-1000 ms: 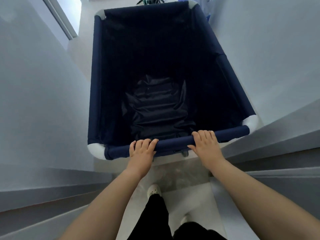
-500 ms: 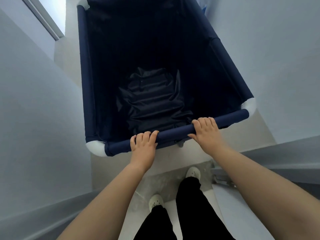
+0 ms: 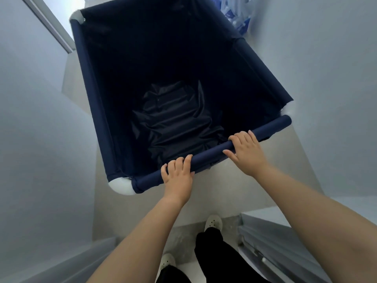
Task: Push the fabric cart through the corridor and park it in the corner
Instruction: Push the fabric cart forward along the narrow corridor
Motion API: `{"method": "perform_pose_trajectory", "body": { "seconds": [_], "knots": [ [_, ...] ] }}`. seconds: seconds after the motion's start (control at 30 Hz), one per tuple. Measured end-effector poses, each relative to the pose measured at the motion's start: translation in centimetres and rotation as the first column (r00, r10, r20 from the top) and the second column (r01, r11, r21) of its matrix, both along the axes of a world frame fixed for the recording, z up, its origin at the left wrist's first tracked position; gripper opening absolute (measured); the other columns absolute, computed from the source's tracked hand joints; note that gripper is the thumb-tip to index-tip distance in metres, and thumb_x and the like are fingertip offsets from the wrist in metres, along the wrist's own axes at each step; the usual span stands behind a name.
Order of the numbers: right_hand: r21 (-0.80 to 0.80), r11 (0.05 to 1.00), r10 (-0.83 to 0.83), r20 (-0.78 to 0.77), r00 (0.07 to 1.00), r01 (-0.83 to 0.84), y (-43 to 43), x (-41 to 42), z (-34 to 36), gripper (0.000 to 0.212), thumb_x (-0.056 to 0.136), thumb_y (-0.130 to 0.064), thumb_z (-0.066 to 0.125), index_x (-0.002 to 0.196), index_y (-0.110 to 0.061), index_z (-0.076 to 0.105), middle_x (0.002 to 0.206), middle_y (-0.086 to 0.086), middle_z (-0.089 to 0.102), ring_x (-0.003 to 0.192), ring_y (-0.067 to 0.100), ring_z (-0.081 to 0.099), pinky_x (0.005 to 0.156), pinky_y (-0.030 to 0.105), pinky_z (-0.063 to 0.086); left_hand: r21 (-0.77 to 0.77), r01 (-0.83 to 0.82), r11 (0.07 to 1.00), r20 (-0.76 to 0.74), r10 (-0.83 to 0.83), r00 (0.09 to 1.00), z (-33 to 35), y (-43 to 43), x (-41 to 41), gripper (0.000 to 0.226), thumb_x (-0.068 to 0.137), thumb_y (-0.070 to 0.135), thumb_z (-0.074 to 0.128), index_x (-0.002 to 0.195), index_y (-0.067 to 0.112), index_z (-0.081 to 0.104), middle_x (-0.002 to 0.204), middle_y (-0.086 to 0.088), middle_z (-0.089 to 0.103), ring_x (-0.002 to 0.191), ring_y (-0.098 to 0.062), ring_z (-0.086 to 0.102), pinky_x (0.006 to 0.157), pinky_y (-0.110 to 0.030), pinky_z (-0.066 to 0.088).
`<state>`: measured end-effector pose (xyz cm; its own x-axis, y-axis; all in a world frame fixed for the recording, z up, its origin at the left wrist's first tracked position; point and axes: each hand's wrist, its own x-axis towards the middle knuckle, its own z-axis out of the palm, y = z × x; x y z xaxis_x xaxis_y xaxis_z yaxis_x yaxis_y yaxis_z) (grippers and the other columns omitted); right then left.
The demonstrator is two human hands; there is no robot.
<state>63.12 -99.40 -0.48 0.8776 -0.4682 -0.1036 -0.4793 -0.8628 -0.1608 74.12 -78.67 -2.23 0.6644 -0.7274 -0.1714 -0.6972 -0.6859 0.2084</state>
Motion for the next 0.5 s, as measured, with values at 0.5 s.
{"method": "perform_pose_trajectory", "body": {
  "seconds": [0.5],
  "knots": [
    [0.039, 0.950, -0.311, 0.020, 0.950, 0.310, -11.4, 1.2, 0.7, 0.043, 0.098, -0.032, 0.037, 0.128, -0.004, 0.046, 0.142, 0.016, 0.041, 0.140, 0.034, 0.019, 0.115, 0.047, 0.023, 0.000, 0.355, 0.935, -0.075, -0.354, 0.932, 0.6, -10.1, -1.0, 0.063, 0.099, 0.025, 0.032, 0.146, 0.015, -0.009, 0.158, -0.005, 0.004, 0.141, -0.021, 0.013, 0.114, -0.039, 0.018]
  ]
}}
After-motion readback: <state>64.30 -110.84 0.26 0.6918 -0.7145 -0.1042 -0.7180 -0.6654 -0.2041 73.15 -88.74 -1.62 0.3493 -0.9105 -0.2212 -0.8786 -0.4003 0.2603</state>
